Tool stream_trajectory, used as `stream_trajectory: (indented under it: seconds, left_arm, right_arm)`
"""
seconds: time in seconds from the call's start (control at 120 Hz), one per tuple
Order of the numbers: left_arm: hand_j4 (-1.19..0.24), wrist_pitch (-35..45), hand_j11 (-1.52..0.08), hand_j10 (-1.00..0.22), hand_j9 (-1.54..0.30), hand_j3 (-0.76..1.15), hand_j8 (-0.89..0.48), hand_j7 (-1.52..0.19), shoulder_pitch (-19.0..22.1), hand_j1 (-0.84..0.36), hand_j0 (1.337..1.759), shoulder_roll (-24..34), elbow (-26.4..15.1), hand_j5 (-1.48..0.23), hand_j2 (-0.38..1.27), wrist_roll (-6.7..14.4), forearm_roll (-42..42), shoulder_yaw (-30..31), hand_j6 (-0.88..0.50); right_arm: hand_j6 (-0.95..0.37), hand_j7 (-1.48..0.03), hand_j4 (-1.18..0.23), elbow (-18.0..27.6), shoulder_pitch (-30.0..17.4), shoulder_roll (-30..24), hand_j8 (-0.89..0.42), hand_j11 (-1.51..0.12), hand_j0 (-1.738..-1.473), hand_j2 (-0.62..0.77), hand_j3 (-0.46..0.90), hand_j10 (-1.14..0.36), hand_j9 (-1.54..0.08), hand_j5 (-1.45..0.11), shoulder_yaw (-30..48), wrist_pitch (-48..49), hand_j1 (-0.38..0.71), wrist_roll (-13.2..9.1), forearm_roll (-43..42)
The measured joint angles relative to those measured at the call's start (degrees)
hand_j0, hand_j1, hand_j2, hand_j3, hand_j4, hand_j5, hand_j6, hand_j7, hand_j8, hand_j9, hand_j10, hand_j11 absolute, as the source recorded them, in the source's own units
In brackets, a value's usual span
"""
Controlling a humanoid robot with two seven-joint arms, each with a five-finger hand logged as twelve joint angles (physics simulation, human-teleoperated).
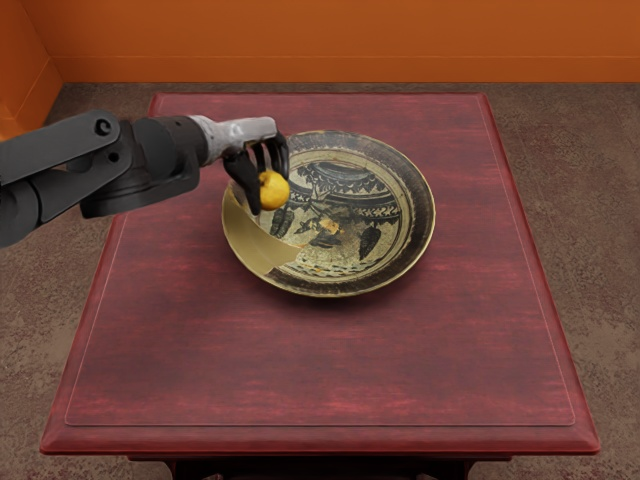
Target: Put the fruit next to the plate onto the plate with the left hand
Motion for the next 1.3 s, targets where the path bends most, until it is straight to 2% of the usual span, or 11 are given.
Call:
stream_trajectory:
  seconds: [0.167, 0.333, 0.492, 0.567, 0.608, 0.742, 0.842, 0.958, 1.125, 1.3]
  left_arm:
    - [-0.71, -0.02, -0.96, -0.72, -0.96, 0.00, -0.55, -0.96, 0.29, -0.40, 1.657, -5.33, 4.25, -0.98, 0.72, 0.00, 0.12, 0.45, -0.47]
    - [-0.71, -0.06, -0.96, -0.72, -0.96, 0.00, -0.55, -0.96, 0.47, -0.39, 1.657, -8.21, 8.12, -0.97, 0.71, 0.00, 0.44, 1.45, -0.47]
    - [-0.71, -0.11, -0.95, -0.71, -0.95, 0.00, -0.55, -0.95, 0.55, -0.39, 1.657, -8.38, 9.40, -0.97, 0.71, 0.00, 0.60, 2.19, -0.47]
    - [-0.68, -0.13, -0.91, -0.69, -0.91, 0.00, -0.55, -0.91, 0.55, -0.37, 1.657, -8.46, 9.59, -0.92, 0.63, 0.00, 0.67, 2.53, -0.47]
    - [-0.62, -0.09, -0.83, -0.63, -0.83, 0.00, -0.52, -0.83, 0.55, -0.32, 1.657, -8.46, 9.65, -0.84, 0.53, 0.01, 0.71, 2.60, -0.45]
    - [-0.34, 0.01, -0.46, -0.34, -0.45, 0.00, -0.29, -0.45, 1.14, -0.02, 1.658, -7.69, 9.74, -0.46, 0.28, 0.01, -1.86, 2.10, -0.25]
    - [-0.22, -0.94, -0.29, -0.22, -0.29, 0.00, -0.19, -0.29, 0.65, 0.11, 1.658, -4.59, 9.61, -0.29, 0.18, 0.01, -8.77, 1.32, -0.17]
    - [-0.13, -7.70, -0.17, -0.13, -0.17, 0.00, -0.11, -0.17, 1.17, 0.21, 1.658, 0.84, 9.40, -0.18, 0.10, 0.01, -15.88, -2.14, -0.10]
    - [-0.07, -18.89, -0.09, -0.07, -0.09, 0.00, -0.06, -0.09, 1.26, 0.27, 1.658, 10.40, 9.11, -0.09, 0.05, 0.01, -24.76, -6.11, -0.06]
    - [-0.04, -22.51, -0.05, -0.04, -0.05, 0.00, -0.04, -0.05, 1.33, 0.30, 1.658, 19.26, 9.00, -0.06, 0.02, 0.01, -31.21, -7.19, -0.04]
  right_arm:
    - [0.00, 0.00, 0.00, 0.01, -0.07, 0.00, 0.00, 0.00, -1.658, 0.00, 0.00, 0.00, 0.00, 0.00, 0.00, 0.00, -0.35, 0.00, 0.00]
    - [0.00, 0.00, 0.00, 0.02, -0.09, 0.00, 0.00, 0.00, -1.658, 0.00, 0.00, 0.00, 0.00, 0.00, 0.00, 0.00, -0.35, 0.00, -0.01]
    - [0.00, 0.00, 0.00, 0.07, -0.10, 0.00, 0.00, 0.00, -1.658, 0.00, 0.00, 0.00, 0.00, 0.00, 0.00, 0.00, -0.35, -0.01, -0.01]
    - [0.00, 0.00, 0.00, 0.08, -0.10, 0.00, 0.00, 0.00, -1.658, 0.00, 0.00, 0.00, 0.00, 0.00, 0.00, 0.00, -0.35, 0.00, 0.00]
    - [0.00, 0.00, 0.00, 0.08, -0.10, 0.00, 0.00, 0.00, -1.658, 0.00, 0.00, 0.00, 0.00, 0.00, 0.00, 0.00, -0.35, 0.00, -0.01]
    - [0.00, 0.00, 0.00, 0.08, -0.10, 0.00, 0.00, 0.00, -1.658, 0.00, 0.00, 0.00, 0.00, 0.00, 0.00, 0.00, -0.35, 0.00, -0.01]
    - [0.00, 0.00, 0.00, 0.08, -0.10, 0.00, 0.00, 0.00, -1.658, 0.00, 0.00, 0.00, 0.00, 0.00, 0.00, 0.00, -0.35, 0.00, -0.01]
    - [0.00, 0.00, 0.00, 0.08, -0.10, 0.00, 0.00, 0.00, -1.658, 0.00, 0.00, 0.00, 0.00, 0.00, 0.00, 0.00, -0.35, -0.01, -0.01]
    - [0.00, 0.00, 0.00, 0.08, -0.10, 0.00, 0.00, 0.00, -1.658, 0.00, 0.00, 0.00, 0.00, 0.00, 0.00, 0.00, -0.35, 0.00, 0.00]
    - [0.00, 0.00, 0.00, 0.09, -0.10, 0.00, 0.00, 0.00, -1.658, 0.00, 0.00, 0.00, 0.00, 0.00, 0.00, 0.00, -0.35, -0.01, -0.03]
